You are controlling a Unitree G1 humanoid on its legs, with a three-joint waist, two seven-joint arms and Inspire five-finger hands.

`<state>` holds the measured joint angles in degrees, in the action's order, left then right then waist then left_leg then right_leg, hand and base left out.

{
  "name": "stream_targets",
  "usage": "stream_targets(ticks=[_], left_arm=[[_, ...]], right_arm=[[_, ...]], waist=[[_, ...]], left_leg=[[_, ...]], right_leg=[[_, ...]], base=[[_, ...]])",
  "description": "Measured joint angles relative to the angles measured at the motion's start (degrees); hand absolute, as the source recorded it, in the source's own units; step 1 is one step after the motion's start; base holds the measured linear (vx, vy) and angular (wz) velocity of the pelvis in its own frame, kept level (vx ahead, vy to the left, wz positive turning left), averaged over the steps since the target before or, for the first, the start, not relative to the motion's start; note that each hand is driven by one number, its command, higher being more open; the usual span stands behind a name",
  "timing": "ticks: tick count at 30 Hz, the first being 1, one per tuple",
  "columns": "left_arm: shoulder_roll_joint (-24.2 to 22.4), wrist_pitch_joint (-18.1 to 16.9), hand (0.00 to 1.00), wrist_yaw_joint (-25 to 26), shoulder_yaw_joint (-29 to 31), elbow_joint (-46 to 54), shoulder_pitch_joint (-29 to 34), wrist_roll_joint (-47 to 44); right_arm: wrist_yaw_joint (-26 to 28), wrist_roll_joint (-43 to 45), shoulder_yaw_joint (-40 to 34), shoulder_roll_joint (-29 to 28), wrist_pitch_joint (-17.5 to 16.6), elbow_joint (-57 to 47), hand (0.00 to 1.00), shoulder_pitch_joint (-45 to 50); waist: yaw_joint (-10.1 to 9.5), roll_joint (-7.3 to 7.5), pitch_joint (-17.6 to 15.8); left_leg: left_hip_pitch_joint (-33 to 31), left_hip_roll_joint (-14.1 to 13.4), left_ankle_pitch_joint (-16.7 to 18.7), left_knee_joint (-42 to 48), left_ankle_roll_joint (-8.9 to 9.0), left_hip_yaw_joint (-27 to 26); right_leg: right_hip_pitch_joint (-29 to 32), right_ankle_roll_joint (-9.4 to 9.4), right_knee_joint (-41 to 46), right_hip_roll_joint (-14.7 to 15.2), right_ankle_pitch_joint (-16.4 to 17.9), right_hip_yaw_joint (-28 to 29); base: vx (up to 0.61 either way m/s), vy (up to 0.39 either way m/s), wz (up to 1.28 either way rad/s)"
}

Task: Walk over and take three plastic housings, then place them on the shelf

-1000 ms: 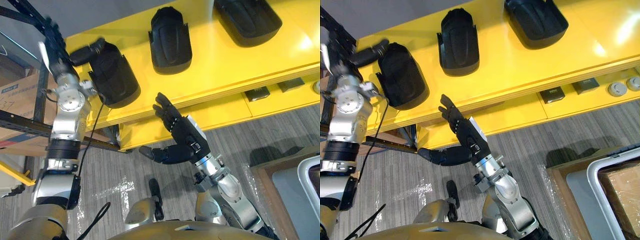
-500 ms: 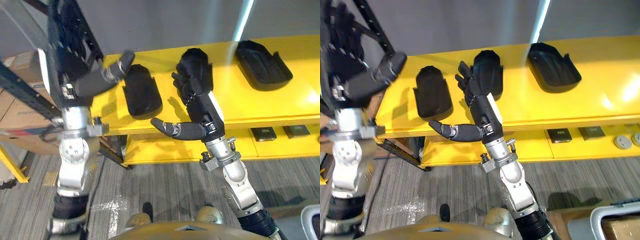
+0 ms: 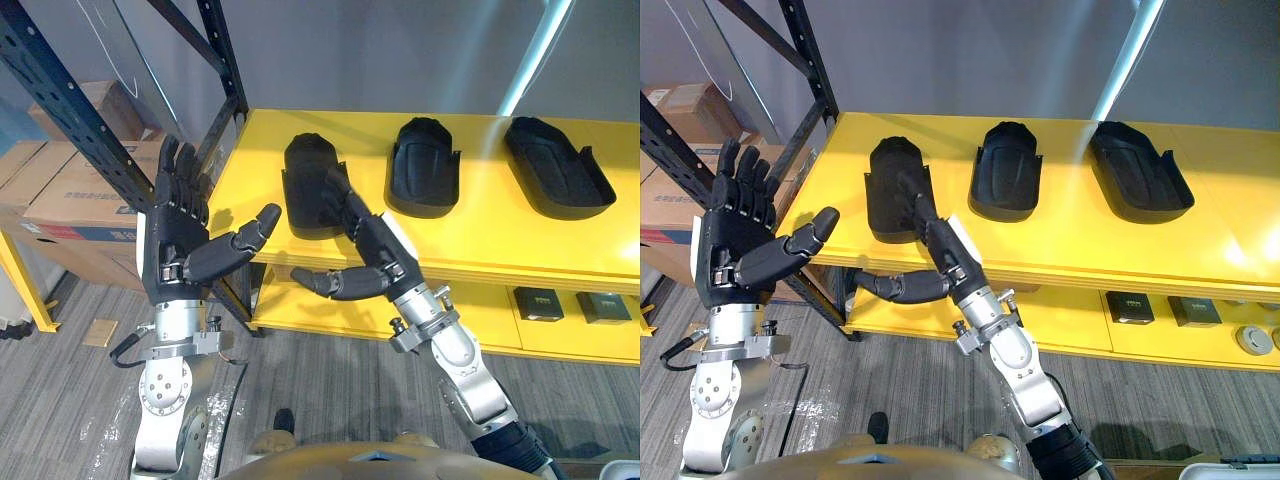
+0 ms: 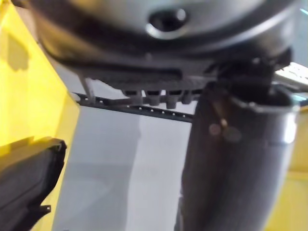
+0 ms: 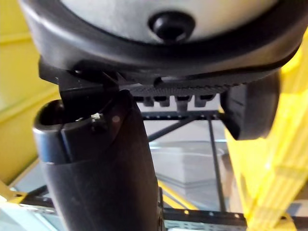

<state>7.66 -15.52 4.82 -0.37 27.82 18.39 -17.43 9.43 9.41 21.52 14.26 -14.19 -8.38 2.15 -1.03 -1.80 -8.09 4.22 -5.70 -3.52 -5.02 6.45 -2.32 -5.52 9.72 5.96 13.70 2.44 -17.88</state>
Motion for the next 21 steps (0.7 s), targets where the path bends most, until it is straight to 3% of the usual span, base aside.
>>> stream_targets(ticks=[8,21], left_arm=[[0.0,-2.1,1.00,1.3,-1.1,0.0,0.6,-0.3],[0.0,-2.3,1.00,4.0,-1.9,0.0,2.0,-0.5]], right_arm=[[0.2,0.0,1.6,1.6,1.7,2.1,1.00,0.4],[-1.6,-2.4,1.5,1.6,1.5,3.6,1.00,1.5]], waist=[[-0.47,0.40,-0.2],[-0.54,1.69,-3.0]], left_leg=[[-1.7,0.0,-0.5,0.0,0.07,1.3],[-1.9,0.0,-0.5,0.2,0.07,0.9]], right_leg=[[0.7,-0.07,-0.1,0.0,-0.1,-1.4],[1.7,-0.67,1.1,0.0,0.4,-0.7]], base=[[-0.01,-0.005,0.10],[0.00,-0.001,-0.01]])
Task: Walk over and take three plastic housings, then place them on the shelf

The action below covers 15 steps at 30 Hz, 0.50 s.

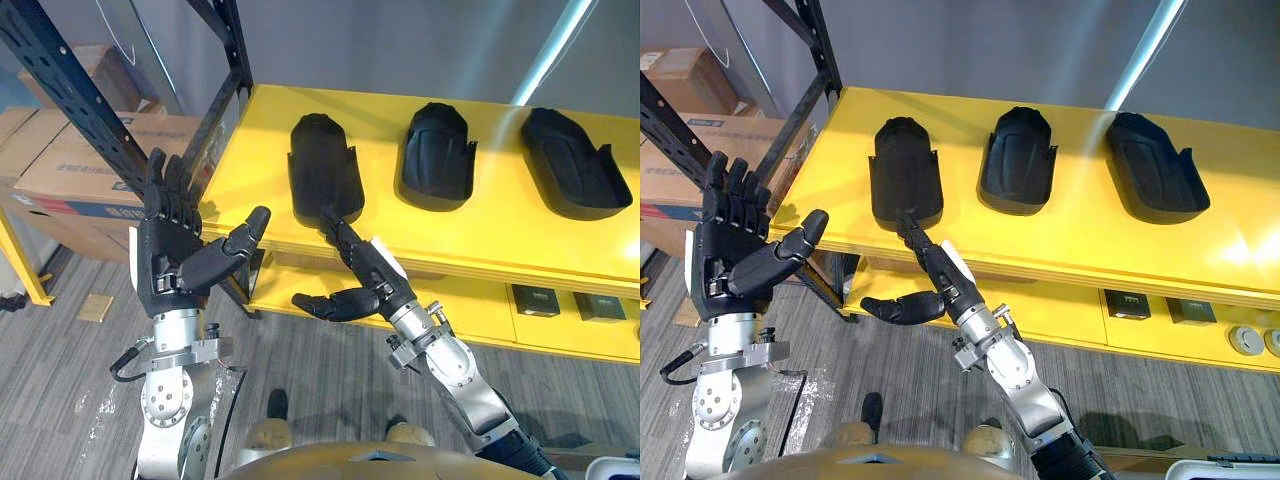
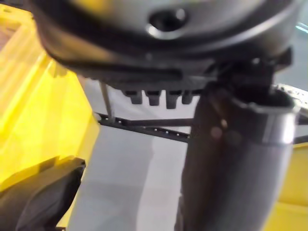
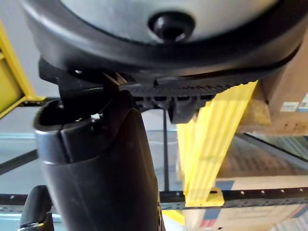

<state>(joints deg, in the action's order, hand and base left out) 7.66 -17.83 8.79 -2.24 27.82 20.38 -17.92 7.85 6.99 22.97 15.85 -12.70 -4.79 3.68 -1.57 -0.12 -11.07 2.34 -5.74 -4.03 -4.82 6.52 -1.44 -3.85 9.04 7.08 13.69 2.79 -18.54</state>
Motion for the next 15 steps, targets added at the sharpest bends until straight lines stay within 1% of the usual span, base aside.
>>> stream_targets(ticks=[2,3,5,7,9,15], left_arm=[[0.0,0.0,1.00,0.3,0.0,0.0,0.0,0.0],[0.0,0.0,1.00,0.6,0.0,0.0,0.0,0.0],[-0.2,0.0,1.00,0.7,-0.1,0.0,0.1,0.0],[-0.4,0.0,1.00,0.7,-0.1,0.0,0.1,0.0],[-0.8,0.0,1.00,0.6,-0.1,0.0,0.2,-0.3],[-1.1,0.0,1.00,0.1,-0.1,0.0,0.4,-2.0]], right_arm=[[-1.0,-0.2,-0.3,-0.1,-0.3,0.4,1.00,-0.5],[-1.5,-2.5,-0.8,-0.3,-0.5,0.5,1.00,-1.1],[-2.3,-4.2,-1.2,-0.4,-0.6,0.7,1.00,-2.2],[-2.9,-4.5,-1.5,-0.4,-0.8,1.5,1.00,-3.7],[-4.1,-4.5,-2.6,-0.4,-1.5,3.2,1.00,-6.0],[-6.0,-4.6,-4.3,-0.9,-1.9,4.6,1.00,-8.8]], waist=[[-0.04,-0.17,-0.6],[-0.02,-0.28,-1.2],[-0.01,-0.42,-1.9],[-0.05,-0.37,-2.7],[-0.13,-0.71,-3.4],[-0.98,-1.00,-4.0]], left_leg=[[0.1,0.0,0.0,0.0,0.00,0.0],[0.1,0.0,0.0,0.0,0.00,0.0],[0.0,-0.1,-0.1,0.0,0.02,0.0],[-0.2,-0.1,-0.1,0.6,0.03,0.1],[-0.7,-0.1,-0.1,0.9,0.03,0.5],[-1.8,-0.2,-0.2,1.8,0.14,1.8]], right_leg=[[0.0,-0.02,0.1,0.0,0.0,0.0],[0.0,-0.05,0.3,0.0,0.1,0.0],[0.4,-0.31,0.9,0.0,0.3,0.1],[0.4,-0.35,1.0,0.0,0.3,0.1],[0.9,-0.64,1.7,0.1,0.5,-0.1],[1.4,-0.79,2.9,0.2,1.2,-1.1]], base=[[0.00,0.000,0.00],[0.00,0.000,0.00],[-0.02,-0.005,0.00],[0.00,0.000,0.00],[-0.03,-0.012,0.06],[-0.02,-0.018,0.10]])
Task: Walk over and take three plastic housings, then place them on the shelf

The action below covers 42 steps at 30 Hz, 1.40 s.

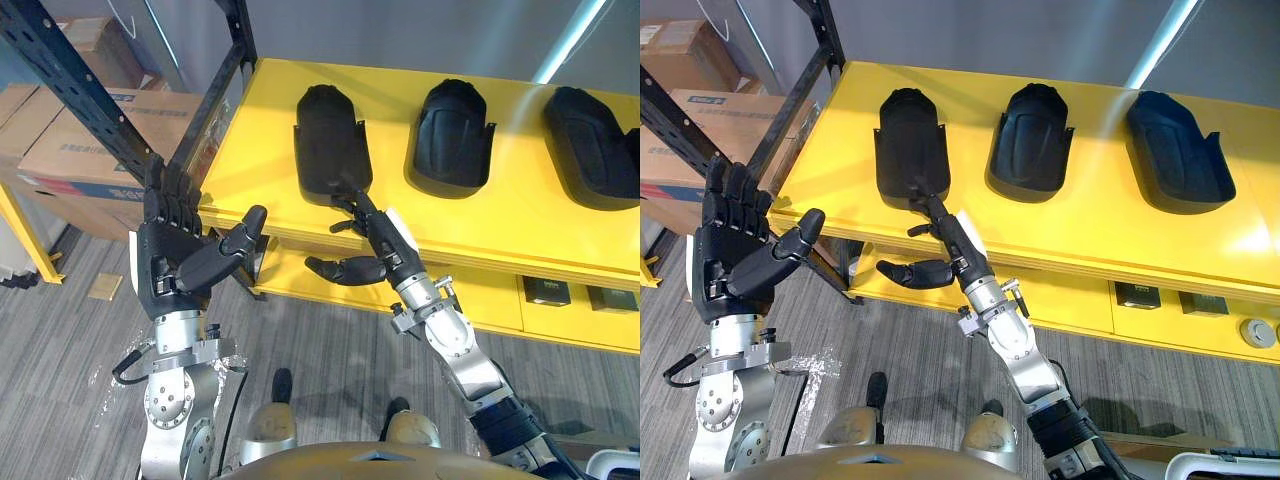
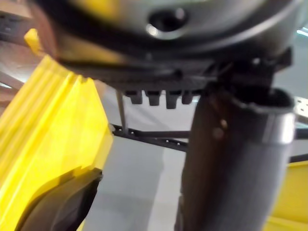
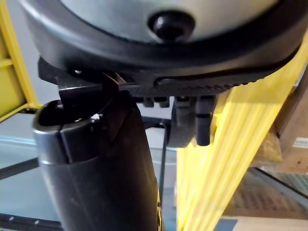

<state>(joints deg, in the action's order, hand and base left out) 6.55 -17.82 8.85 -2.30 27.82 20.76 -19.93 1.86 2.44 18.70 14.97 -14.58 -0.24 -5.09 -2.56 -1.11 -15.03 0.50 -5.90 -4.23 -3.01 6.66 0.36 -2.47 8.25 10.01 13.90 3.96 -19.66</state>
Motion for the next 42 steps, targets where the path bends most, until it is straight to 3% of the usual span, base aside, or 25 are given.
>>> stream_targets(ticks=[22,28,31,38,42], left_arm=[[-1.7,0.2,1.00,-3.2,0.1,0.0,0.1,-0.2],[-1.7,0.2,1.00,-3.2,-0.1,0.0,0.1,-0.2],[-1.6,0.2,1.00,-3.3,-0.2,0.0,0.2,-0.2],[-1.5,0.5,1.00,-2.8,-2.7,-0.2,0.1,-0.2],[-1.4,0.6,1.00,-2.3,-4.2,-0.2,-0.1,-0.2]], right_arm=[[0.1,0.2,-1.0,-2.8,0.2,4.5,1.00,-7.8],[-2.3,0.2,-1.2,-3.5,0.2,2.9,1.00,-7.9],[-4.7,0.3,-3.4,-3.7,0.1,-3.0,1.00,-6.8],[-12.4,0.2,-9.1,-4.0,-3.0,-12.0,1.00,-6.4],[-12.2,0.3,-9.2,-4.0,-0.4,-11.9,1.00,-5.6]], waist=[[-0.95,0.02,-1.0],[-0.96,0.03,-1.0],[-0.97,0.04,-1.0],[-0.24,0.07,-1.0],[-0.02,0.02,-0.9]], left_leg=[[-0.3,0.0,-0.4,0.6,0.16,1.9],[-0.2,-0.1,-0.6,0.5,0.21,1.8],[0.0,-0.2,-0.6,0.5,0.22,1.4],[0.9,-0.9,0.0,0.7,0.39,-1.0],[0.6,-1.0,0.1,0.9,0.40,-1.7]], right_leg=[[-0.7,-0.04,1.2,0.1,0.7,-1.7],[-0.7,0.04,1.1,0.1,0.6,-1.6],[-0.7,0.12,1.1,0.0,0.5,-1.2],[-0.3,0.23,0.8,-0.5,0.0,1.2],[0.4,0.20,0.8,-0.7,-0.3,1.9]], base=[[-0.01,-0.012,0.04],[0.00,0.000,0.00],[-0.01,-0.009,-0.07],[-0.02,-0.004,-0.17],[-0.02,-0.006,-0.09]])
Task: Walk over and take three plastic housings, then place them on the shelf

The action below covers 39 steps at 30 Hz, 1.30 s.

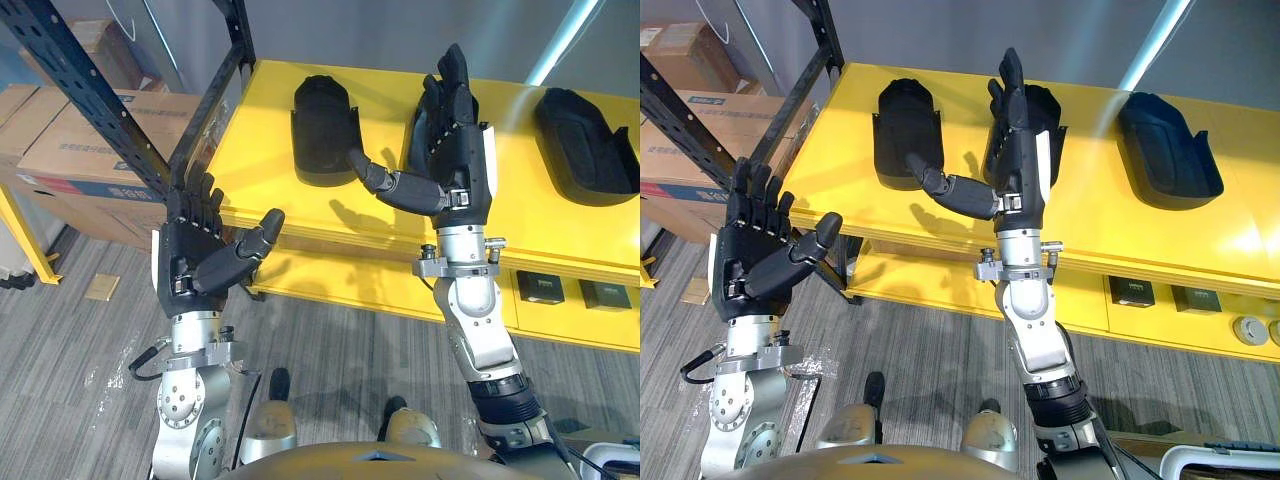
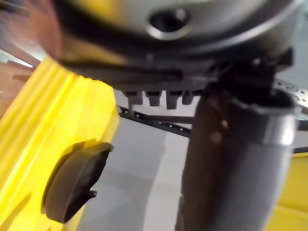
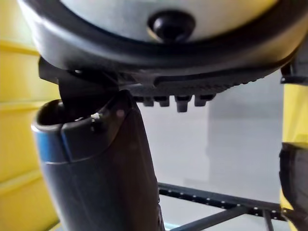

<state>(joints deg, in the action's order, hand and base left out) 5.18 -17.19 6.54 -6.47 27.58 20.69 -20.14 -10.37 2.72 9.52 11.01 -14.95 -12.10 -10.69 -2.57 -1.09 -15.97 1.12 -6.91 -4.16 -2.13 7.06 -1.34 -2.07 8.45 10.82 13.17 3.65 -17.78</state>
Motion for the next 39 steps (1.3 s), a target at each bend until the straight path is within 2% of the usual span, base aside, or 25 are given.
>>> stream_targets(ticks=[4,9,22,34,39], left_arm=[[0.5,1.0,1.00,0.5,-0.4,0.0,-0.1,0.0],[0.5,1.2,1.00,0.5,-0.4,0.0,0.0,-0.1],[0.3,1.2,1.00,-0.9,-0.4,0.0,0.1,-0.1],[-0.4,1.2,1.00,-0.8,0.3,-0.2,0.1,-0.3],[-0.9,1.3,1.00,-0.6,0.6,-0.4,0.1,-0.3]], right_arm=[[2.0,0.8,0.3,0.0,4.6,2.6,1.00,0.0],[2.4,0.8,0.6,0.0,6.8,8.4,1.00,-0.6],[1.3,0.6,1.2,-0.1,6.8,14.7,1.00,-3.4],[5.7,0.5,2.2,-0.9,6.9,19.2,1.00,-4.1],[7.0,0.3,2.5,-1.8,6.9,21.3,1.00,-6.7]], waist=[[-0.41,0.00,0.0],[-0.62,-0.06,0.0],[-0.38,-1.03,0.1],[-0.58,-2.31,0.0],[-0.53,-2.41,0.0]], left_leg=[[-0.1,0.0,0.0,0.1,0.00,0.0],[-0.6,0.1,0.0,0.3,0.00,0.7],[-0.7,0.1,-0.6,0.4,0.03,1.4],[-0.9,0.3,-1.6,-0.2,-0.03,1.8],[-1.8,0.4,-2.2,-0.2,-0.02,2.1]], right_leg=[[0.1,0.00,0.0,0.0,-0.1,0.0],[0.1,0.00,0.0,0.0,0.0,-0.6],[0.8,-0.44,1.8,0.3,0.7,-0.9],[2.3,-0.59,4.7,1.0,2.0,-0.9],[3.9,-0.85,6.6,1.3,2.9,-1.0]], base=[[0.00,0.000,0.00],[0.00,-0.009,0.06],[0.00,-0.002,0.01],[-0.01,-0.010,0.01],[-0.03,-0.030,0.03]])
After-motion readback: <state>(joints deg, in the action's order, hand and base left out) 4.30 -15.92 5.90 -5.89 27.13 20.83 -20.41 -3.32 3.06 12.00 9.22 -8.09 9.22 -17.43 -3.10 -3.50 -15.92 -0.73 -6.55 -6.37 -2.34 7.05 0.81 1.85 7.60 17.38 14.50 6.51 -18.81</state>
